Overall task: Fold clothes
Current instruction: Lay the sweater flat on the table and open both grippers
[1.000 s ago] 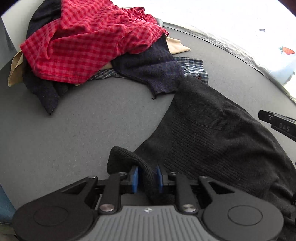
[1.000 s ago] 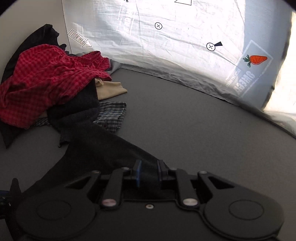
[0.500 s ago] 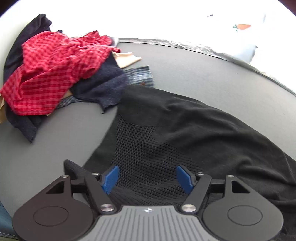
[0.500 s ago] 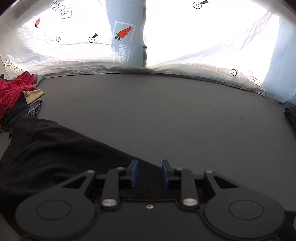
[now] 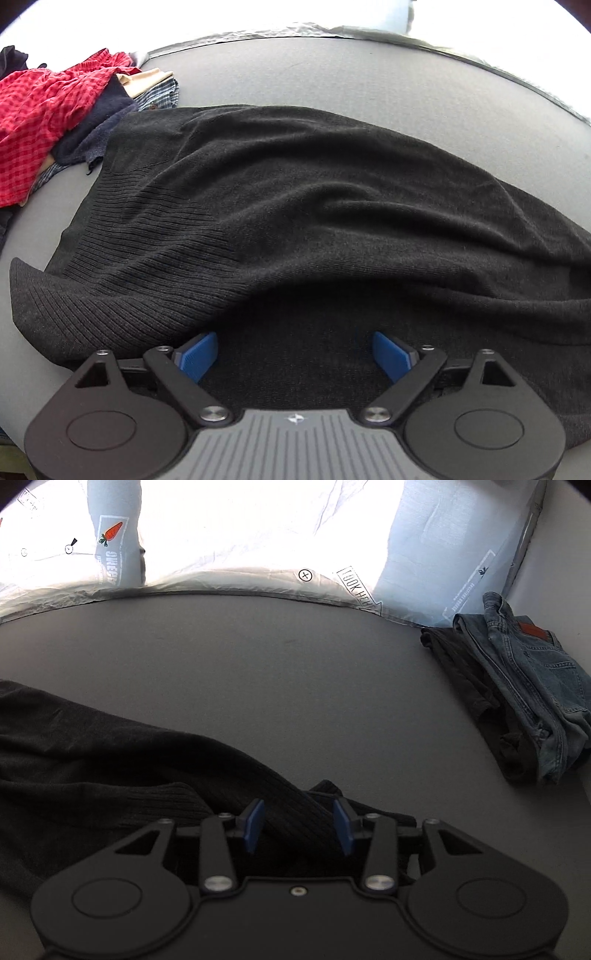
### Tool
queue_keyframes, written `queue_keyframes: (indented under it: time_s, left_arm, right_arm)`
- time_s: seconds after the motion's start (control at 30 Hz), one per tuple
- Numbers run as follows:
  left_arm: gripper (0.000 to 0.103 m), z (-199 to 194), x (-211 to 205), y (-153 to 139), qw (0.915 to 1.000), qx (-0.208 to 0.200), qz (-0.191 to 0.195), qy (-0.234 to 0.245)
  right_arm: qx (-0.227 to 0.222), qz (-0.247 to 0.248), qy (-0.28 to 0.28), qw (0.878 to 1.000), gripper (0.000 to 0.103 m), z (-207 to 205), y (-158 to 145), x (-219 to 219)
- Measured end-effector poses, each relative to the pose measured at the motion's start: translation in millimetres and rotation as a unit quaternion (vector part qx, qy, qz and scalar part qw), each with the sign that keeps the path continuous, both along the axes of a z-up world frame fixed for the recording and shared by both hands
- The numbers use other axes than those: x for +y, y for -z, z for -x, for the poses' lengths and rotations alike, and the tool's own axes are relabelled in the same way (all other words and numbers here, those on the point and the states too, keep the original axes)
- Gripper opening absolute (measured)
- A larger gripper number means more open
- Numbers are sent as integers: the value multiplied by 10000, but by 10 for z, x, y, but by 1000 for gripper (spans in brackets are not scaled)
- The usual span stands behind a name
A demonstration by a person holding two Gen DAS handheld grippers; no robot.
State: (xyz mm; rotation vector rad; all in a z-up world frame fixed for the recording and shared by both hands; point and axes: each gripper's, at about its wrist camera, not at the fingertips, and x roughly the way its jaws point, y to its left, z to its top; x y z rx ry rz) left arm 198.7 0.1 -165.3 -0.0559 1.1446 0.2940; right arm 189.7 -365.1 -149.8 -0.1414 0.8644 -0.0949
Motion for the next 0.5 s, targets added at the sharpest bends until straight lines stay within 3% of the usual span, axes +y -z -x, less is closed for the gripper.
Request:
queue_keyframes:
  time_s: [0.07, 0.2, 0.3, 0.37, 0.4, 0.43, 0.5]
  left_arm:
    - [103, -2, 22, 19, 9998, -1, 27, -179]
    - [103, 11, 74, 25, 9991, -100, 186, -359]
    - [103, 15, 77, 34, 9988, -134, 226, -408]
    - [103, 3, 97, 44, 9985, -128, 269, -457]
    - [103, -1, 104, 45, 9984, -119, 281, -470]
    - [103, -9, 115, 48, 9983, -111, 295, -486]
    - [103, -20, 116, 53, 9981, -102, 308, -524]
  right_arm:
    - [90, 28, -31, 10000, 45, 27, 61, -122]
    - [211, -35, -188, 9996, 56, 40, 173, -290]
    - [273, -135, -402, 9987, 55, -11, 210, -351]
    - [317, -344, -650, 9968, 34, -54, 182, -388]
    - [329, -425, -755, 9957, 10, -84, 156, -401]
    - [297, -395, -815, 9955, 3, -117, 119, -398]
    - [83, -172, -992, 9949, 2, -202, 17, -379]
